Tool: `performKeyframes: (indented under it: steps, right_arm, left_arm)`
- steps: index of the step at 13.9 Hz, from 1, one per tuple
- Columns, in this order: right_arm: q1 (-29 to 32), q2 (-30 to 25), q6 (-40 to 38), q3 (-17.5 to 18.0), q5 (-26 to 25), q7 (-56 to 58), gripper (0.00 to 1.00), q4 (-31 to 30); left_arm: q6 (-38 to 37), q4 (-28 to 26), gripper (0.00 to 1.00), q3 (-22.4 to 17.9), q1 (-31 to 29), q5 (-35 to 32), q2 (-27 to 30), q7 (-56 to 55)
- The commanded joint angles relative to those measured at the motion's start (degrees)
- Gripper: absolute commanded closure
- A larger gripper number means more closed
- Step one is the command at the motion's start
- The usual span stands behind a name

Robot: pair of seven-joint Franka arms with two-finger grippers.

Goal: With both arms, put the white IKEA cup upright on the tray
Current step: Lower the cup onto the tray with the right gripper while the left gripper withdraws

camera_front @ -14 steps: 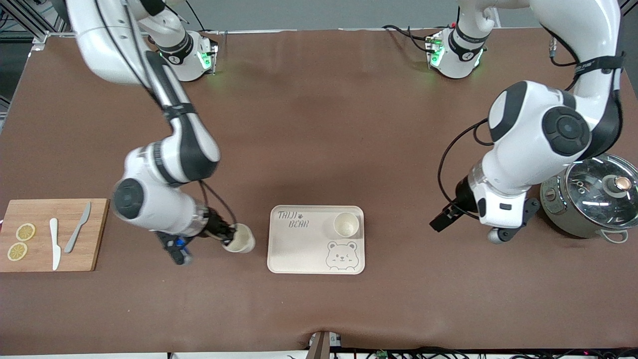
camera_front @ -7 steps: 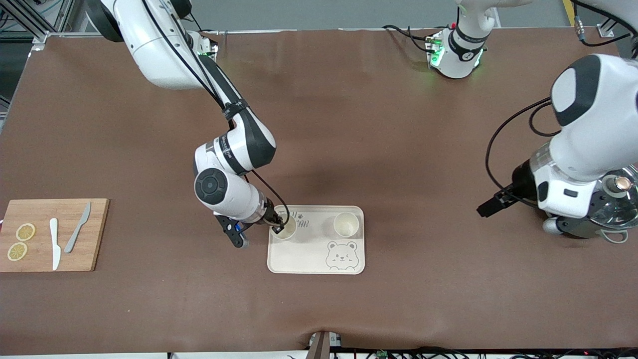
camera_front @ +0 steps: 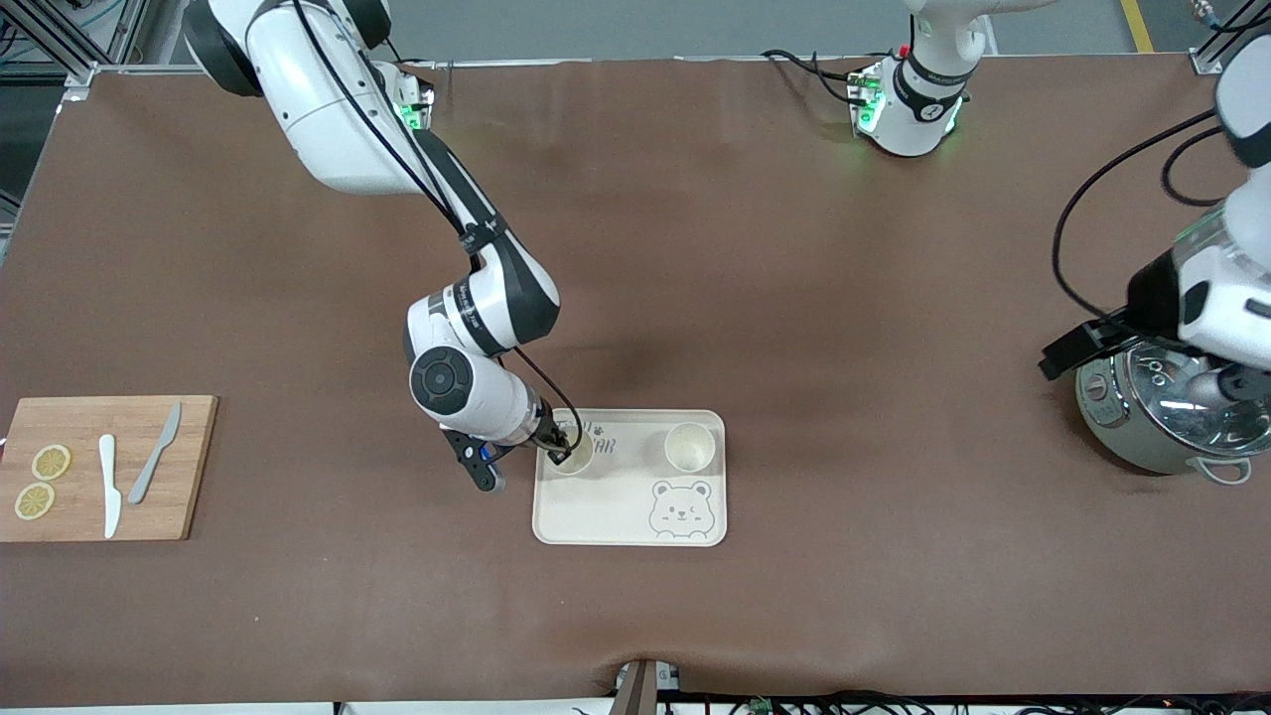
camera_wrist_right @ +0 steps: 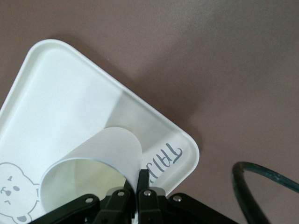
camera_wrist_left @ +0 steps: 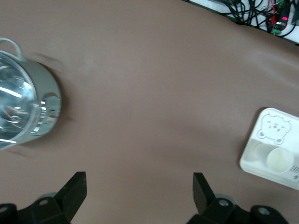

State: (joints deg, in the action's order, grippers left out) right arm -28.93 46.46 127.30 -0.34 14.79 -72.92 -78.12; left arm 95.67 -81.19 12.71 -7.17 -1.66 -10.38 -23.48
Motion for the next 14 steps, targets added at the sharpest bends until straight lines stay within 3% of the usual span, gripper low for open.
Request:
performKeyframes:
  steps: [1, 2, 3, 4, 5, 12, 14]
  right_arm:
    - [-0.8, -0.8, 2.6, -0.5, 0.2, -0.3, 0.97, -3.0]
    - [-0.8, -0.8, 2.6, -0.5, 0.2, -0.3, 0.83, -3.1]
    - [-0.9, -0.8, 2.6, -0.5, 0.2, -0.4, 0.59, -3.1]
    - [-0.9, -0.8, 2.4, -0.5, 0.0, -0.5, 0.21, -3.1]
    - [-1.0, -0.8, 2.3, -0.5, -0.4, -0.5, 0.0, -3.1]
    - [-0.6, -3.5, 0.1, -0.6, -0.5, -0.6, 0.0, -1.4]
    - [-0.9, -4.2, -3.8, -0.6, -0.3, -0.6, 0.0, 0.1]
  left_arm:
    - [-1.6, -1.3, 0.0, 0.1, -2.0, -1.1, 3.3, 4.9]
    - [-2.5, -1.3, 0.0, 0.1, -2.7, -1.1, 4.0, 6.3]
    - [-3.2, -1.2, 0.0, 0.1, -2.9, -1.1, 4.2, 7.3]
    - [-3.5, -1.1, 0.0, 0.0, -3.2, -1.1, 4.8, 7.5]
    - [-3.5, -1.1, 0.0, 0.2, -4.2, -1.1, 5.0, 7.7]
    - [-6.7, -1.3, 0.0, -0.7, -4.2, -0.2, 8.9, 10.3]
    - [-8.8, -1.6, 0.0, -8.0, 3.5, -0.2, 9.7, 10.7]
